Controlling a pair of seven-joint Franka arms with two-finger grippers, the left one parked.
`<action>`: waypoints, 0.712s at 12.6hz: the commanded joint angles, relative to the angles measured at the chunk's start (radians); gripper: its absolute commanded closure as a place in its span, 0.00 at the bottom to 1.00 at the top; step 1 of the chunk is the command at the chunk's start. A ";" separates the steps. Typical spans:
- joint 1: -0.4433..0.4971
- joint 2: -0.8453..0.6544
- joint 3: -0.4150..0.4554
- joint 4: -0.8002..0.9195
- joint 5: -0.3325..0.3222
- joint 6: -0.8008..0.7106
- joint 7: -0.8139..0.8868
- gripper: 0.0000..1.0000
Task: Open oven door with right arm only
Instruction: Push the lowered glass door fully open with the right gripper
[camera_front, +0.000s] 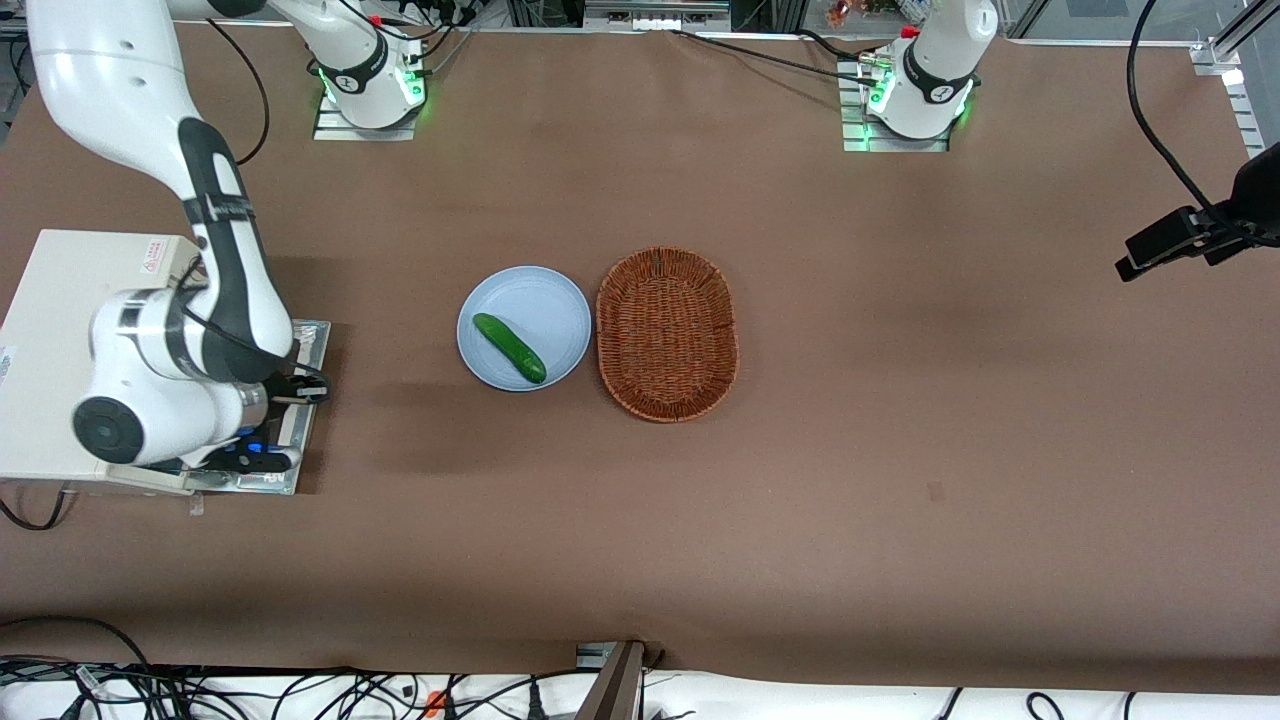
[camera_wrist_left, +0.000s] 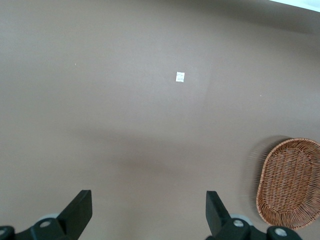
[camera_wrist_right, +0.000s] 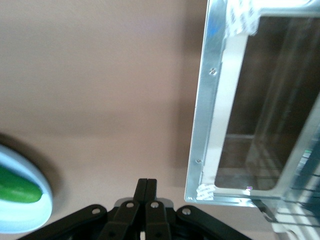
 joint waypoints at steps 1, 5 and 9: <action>-0.004 -0.105 0.006 -0.022 -0.015 -0.037 -0.022 1.00; -0.005 -0.214 0.000 -0.022 -0.010 -0.130 -0.047 0.00; -0.009 -0.349 -0.016 -0.021 -0.012 -0.267 -0.051 0.00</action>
